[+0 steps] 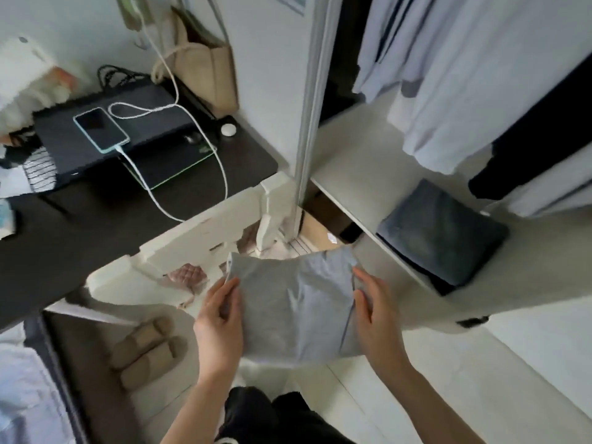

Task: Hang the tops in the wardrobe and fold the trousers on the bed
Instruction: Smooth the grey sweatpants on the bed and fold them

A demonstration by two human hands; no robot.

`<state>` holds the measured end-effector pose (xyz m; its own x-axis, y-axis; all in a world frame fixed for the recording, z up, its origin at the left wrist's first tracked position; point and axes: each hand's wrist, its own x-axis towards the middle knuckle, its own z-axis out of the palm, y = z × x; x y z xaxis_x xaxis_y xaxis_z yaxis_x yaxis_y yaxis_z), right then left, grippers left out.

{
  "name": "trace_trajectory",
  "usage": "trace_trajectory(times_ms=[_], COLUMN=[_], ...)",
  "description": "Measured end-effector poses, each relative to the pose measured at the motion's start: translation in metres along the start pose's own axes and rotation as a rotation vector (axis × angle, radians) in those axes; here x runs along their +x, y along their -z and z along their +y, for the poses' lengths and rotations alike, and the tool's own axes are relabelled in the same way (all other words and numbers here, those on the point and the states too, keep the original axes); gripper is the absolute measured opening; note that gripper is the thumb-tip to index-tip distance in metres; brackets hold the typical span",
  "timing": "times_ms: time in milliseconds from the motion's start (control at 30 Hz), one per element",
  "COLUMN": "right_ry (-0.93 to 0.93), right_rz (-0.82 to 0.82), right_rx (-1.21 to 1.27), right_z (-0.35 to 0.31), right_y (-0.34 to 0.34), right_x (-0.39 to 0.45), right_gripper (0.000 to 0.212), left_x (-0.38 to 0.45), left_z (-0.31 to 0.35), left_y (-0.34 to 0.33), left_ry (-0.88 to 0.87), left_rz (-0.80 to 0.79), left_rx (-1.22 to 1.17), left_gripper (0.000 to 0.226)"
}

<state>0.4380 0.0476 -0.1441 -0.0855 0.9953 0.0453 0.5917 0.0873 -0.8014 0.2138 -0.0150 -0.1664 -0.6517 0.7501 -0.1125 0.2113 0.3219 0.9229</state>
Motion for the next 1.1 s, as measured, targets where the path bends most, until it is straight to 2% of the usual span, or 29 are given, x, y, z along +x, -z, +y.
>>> trace_trajectory(times_ms=[300, 433, 567, 667, 733, 800, 833, 867, 933, 967, 1033, 1100], right_ry=[-0.329, -0.517, -0.640, -0.631, -0.587, -0.571, -0.611, -0.686, -0.870, -0.898, -0.779, -0.592], right_rz=[0.332, 0.486, 0.609, 0.764, 0.878, 0.926, 0.874, 0.748, 0.419, 0.297, 0.139, 0.039], right_rx=[-0.059, 0.031, 0.049, -0.047, -0.119, -0.214, -0.291, -0.384, -0.600, -0.697, -0.866, -0.973], right_z=[0.062, 0.083, 0.110, 0.131, 0.151, 0.176, 0.189, 0.198, 0.217, 0.223, 0.228, 0.234], right_y=[0.058, 0.071, 0.089, 0.112, 0.121, 0.124, 0.124, 0.122, 0.114, 0.109, 0.098, 0.090], right_x=[0.042, 0.069, 0.121, 0.163, 0.185, 0.201, 0.204, 0.207, 0.204, 0.200, 0.193, 0.189], right_gripper=[0.033, 0.033, 0.030, 0.029, 0.031, 0.035, 0.039, 0.046, 0.065, 0.073, 0.080, 0.078], left_x=[0.061, 0.096, 0.139, 0.161, 0.172, 0.179, 0.179, 0.180, 0.179, 0.176, 0.172, 0.168], left_z=[0.048, 0.066, 0.094, 0.122, 0.128, 0.123, 0.116, 0.111, 0.085, 0.071, 0.050, 0.042], left_y=[-0.138, -0.198, -0.278, -0.344, -0.389, -0.427, -0.440, -0.446, -0.456, -0.457, -0.458, -0.460], left_ry=[-0.097, 0.016, 0.000, -0.061, -0.164, -0.171, -0.156, -0.172, -0.337, -0.435, -0.709, -0.965], left_rz=[-0.388, -0.554, -0.696, -0.783, -0.806, -0.864, -0.950, -1.055, -1.274, -1.327, -1.222, -1.060], left_rx=[0.025, -0.014, -0.059, -0.173, -0.109, -0.014, 0.066, 0.179, 0.572, 0.763, 1.018, 1.081], left_gripper=[0.025, 0.027, 0.026, 0.019, 0.015, 0.014, 0.022, 0.040, 0.076, 0.086, 0.091, 0.088])
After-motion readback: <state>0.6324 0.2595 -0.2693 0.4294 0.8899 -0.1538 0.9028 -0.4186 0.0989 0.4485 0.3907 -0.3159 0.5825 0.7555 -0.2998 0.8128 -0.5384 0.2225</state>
